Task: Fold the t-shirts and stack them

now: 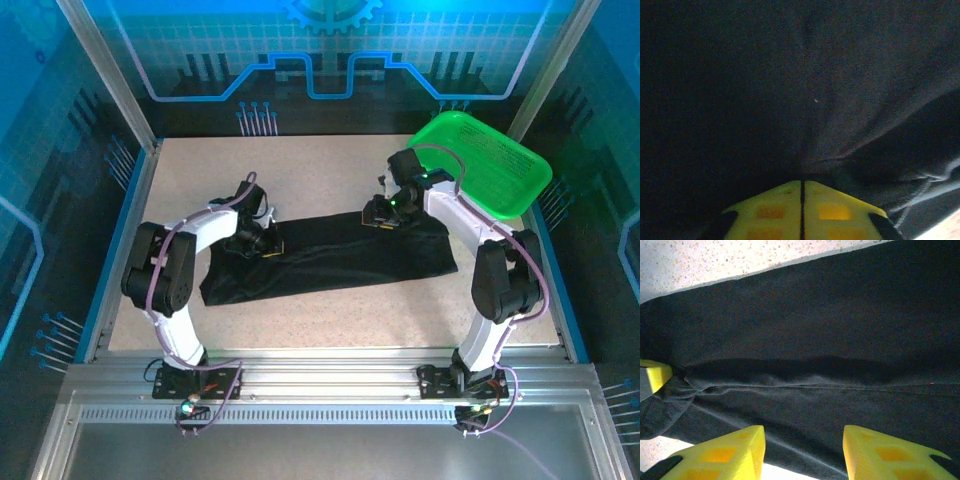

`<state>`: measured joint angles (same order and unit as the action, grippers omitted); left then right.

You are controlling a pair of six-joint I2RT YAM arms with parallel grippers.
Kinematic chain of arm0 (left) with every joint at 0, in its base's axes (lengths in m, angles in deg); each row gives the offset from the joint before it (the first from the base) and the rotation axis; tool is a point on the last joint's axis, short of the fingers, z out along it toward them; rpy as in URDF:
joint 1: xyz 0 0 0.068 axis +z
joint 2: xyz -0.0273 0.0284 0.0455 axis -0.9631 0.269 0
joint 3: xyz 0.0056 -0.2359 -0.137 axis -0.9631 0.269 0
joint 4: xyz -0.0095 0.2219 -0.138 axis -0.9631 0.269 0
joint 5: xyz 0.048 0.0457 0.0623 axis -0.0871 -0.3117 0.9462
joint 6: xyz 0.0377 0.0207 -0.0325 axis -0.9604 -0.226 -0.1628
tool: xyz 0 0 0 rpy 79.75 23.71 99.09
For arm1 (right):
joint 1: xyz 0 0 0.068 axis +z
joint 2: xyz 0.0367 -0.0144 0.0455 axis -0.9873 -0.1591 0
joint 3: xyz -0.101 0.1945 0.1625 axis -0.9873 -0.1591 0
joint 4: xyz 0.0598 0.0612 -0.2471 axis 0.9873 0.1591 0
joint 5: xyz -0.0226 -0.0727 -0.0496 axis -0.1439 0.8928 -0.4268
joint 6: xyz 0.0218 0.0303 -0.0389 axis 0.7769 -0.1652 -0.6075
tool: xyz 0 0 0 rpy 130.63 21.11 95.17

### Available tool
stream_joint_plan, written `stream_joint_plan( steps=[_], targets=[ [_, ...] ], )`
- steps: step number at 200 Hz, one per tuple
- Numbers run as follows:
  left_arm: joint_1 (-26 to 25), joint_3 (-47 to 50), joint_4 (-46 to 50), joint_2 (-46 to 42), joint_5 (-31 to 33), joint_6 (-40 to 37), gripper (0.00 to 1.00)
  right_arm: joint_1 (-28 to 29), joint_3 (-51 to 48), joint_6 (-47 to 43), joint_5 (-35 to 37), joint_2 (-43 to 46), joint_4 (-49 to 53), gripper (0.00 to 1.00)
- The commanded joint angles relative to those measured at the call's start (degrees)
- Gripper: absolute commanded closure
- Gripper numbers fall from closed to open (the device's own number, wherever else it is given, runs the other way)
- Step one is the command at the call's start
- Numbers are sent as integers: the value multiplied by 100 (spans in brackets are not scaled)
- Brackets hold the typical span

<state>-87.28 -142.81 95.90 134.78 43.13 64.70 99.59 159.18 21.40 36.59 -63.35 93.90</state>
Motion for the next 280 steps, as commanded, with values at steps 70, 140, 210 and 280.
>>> stream_joint_plan(
  steps=[70,140,210,280],
  targets=[
    [-759,290,809,-907,-20,2554,100,6,-271,27,-90,167,-82,55],
    [-1319,907,-131,-599,-718,4560,77,-37,-513,13,-180,151,-202,55],
    [-910,670,267,-1555,-640,4182,68,-40,-564,64,-196,92,-292,55],
    [372,-37,855,-546,264,2489,77,168,-392,69,-306,-55,-277,56]
  ],
)
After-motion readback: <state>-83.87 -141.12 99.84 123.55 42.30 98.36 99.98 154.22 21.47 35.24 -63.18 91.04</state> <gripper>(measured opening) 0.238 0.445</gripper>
